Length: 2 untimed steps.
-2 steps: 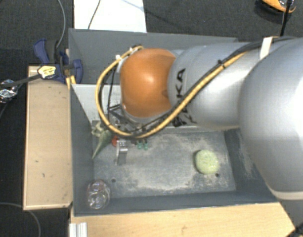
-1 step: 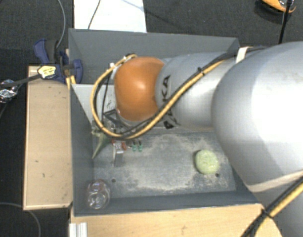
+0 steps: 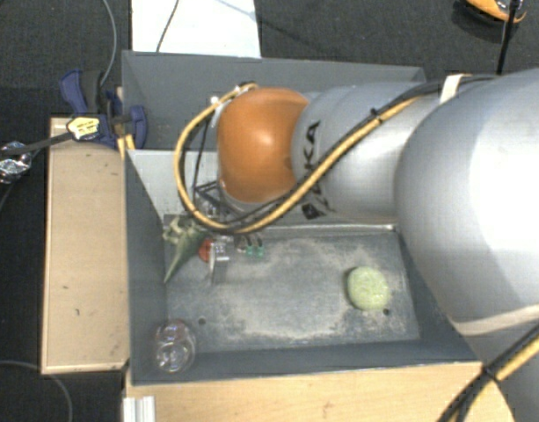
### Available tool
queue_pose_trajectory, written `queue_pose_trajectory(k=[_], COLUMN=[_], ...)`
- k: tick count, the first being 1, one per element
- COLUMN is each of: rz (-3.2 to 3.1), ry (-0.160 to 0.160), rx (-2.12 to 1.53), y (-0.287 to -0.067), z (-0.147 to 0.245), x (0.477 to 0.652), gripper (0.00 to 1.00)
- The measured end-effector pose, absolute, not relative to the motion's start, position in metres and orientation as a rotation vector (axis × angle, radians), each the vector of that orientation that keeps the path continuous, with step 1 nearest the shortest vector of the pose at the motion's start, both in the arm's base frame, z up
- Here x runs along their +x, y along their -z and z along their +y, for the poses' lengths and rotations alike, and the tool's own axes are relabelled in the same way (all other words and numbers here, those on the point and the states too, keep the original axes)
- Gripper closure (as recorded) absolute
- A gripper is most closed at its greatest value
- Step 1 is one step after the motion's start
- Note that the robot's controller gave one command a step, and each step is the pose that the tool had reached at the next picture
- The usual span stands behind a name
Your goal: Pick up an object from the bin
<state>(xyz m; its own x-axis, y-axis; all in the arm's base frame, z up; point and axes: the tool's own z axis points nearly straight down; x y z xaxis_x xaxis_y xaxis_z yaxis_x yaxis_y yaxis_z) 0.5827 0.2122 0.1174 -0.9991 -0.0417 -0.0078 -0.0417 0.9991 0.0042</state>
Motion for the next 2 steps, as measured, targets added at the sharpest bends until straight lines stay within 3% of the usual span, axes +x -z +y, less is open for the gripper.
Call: queue_pose_trajectory(k=[1,2], rz=[3.14,3.114], ry=[-0.003,-0.011], rx=[0.087,0.114], y=[-0.077,-0.064], z=[0.205,0.203], x=[0.582,0.587], gripper=[0.0,1.0])
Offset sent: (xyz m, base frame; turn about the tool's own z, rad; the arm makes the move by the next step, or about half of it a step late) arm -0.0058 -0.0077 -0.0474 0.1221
